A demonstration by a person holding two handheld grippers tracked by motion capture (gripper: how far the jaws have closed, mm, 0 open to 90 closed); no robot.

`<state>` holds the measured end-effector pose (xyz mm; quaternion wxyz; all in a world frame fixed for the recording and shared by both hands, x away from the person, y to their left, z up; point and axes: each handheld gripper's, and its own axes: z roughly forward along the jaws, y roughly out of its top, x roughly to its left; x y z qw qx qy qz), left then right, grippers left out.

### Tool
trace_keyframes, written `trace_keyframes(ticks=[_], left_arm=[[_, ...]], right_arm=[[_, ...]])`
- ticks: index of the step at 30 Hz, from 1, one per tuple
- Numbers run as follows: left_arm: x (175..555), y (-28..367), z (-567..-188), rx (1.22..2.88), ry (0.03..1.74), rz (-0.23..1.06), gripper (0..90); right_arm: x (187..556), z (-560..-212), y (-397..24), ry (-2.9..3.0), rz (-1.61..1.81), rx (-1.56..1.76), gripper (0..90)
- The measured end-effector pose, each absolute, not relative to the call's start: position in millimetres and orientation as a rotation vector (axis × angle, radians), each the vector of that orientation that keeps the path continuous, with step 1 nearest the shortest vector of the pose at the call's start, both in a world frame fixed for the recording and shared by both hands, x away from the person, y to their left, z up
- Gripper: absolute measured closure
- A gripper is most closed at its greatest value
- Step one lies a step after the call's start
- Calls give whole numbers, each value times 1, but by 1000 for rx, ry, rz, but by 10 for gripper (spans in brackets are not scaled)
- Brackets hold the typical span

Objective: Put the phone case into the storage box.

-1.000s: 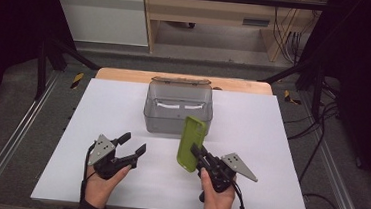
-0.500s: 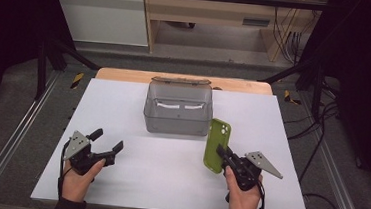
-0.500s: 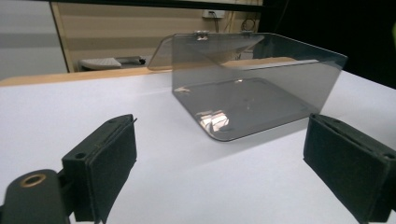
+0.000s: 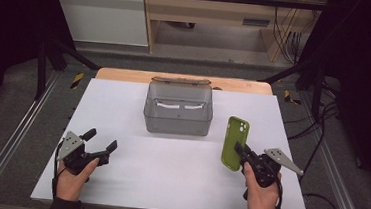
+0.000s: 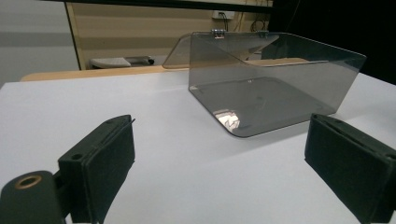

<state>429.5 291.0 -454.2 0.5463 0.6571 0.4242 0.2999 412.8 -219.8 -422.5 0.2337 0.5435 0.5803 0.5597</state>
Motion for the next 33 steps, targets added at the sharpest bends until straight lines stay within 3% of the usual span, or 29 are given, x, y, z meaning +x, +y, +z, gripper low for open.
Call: trace_keyframes(ticks=[15, 33], left_arm=[[436, 295, -464, 1571, 1006, 706, 17], [435, 298, -464, 1564, 994, 700, 20]], right_arm=[[430, -409, -225, 1624, 1505, 1516, 773], [485, -338, -186, 1706, 1396, 1436, 773]])
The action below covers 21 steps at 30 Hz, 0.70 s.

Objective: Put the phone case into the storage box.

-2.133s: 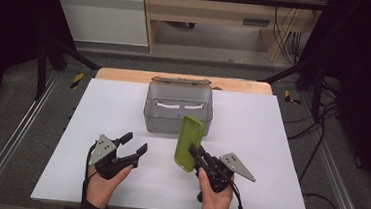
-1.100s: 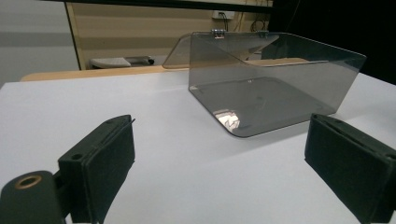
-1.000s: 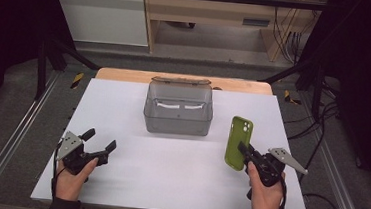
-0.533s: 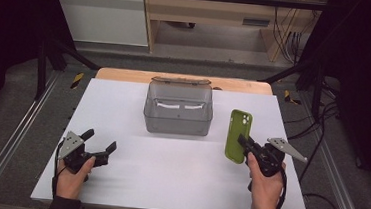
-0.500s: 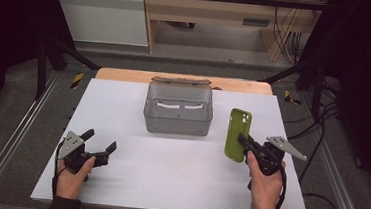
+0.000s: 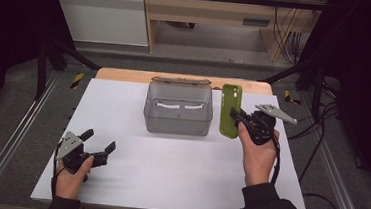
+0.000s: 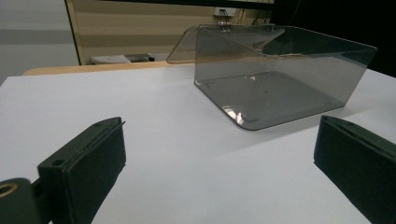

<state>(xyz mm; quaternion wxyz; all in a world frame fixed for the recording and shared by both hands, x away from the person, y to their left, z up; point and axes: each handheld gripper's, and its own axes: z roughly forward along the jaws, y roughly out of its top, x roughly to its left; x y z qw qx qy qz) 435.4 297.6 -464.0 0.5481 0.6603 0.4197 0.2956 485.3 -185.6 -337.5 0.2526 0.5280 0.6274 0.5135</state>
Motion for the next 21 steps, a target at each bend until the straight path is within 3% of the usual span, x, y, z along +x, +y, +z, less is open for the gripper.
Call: trace_keyframes(ticks=[21], left_arm=[[437, 296, -465, 1571, 974, 694, 22]], right_arm=[[536, -316, -141, 1727, 1297, 1395, 773]])
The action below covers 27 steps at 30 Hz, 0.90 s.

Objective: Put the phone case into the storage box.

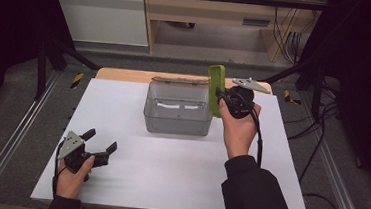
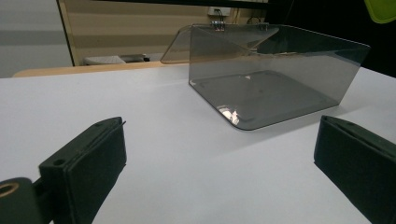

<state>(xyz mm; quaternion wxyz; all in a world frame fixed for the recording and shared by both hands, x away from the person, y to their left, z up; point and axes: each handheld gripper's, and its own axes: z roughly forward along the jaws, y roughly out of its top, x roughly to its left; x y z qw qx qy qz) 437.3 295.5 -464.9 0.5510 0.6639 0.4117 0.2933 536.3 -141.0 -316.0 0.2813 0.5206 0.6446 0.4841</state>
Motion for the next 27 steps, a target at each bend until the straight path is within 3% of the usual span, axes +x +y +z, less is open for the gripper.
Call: trace_keyframes(ticks=[27], left_arm=[[436, 295, -463, 1567, 922, 714, 22]], right_arm=[[556, -323, -125, 1713, 1249, 1437, 772]])
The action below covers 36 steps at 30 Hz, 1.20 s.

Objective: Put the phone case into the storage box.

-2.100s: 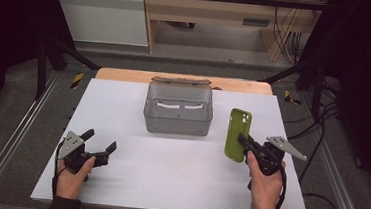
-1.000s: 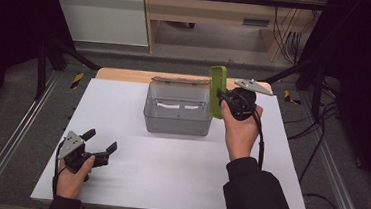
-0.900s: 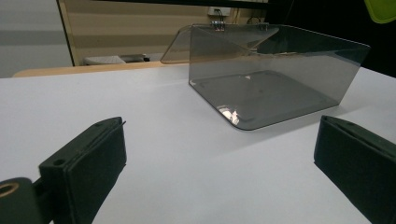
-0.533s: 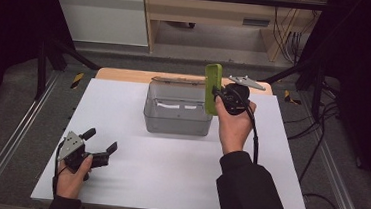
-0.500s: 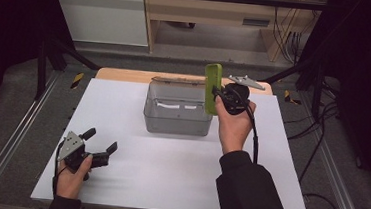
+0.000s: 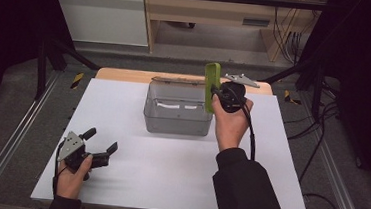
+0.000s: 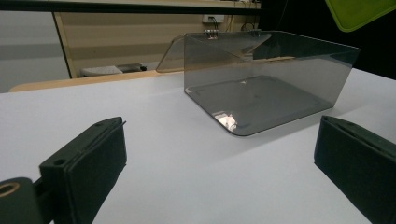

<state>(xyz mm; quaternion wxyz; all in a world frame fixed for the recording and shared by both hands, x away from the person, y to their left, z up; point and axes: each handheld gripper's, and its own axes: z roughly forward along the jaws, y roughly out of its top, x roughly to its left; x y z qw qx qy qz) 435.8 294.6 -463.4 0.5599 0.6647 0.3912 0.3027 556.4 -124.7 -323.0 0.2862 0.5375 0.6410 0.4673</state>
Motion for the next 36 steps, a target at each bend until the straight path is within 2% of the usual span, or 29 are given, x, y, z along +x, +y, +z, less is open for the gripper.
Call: trace_keyframes(ticks=[36], left_arm=[[435, 292, -463, 1583, 900, 706, 22]], right_arm=[[566, -353, -112, 1673, 1133, 1425, 772]])
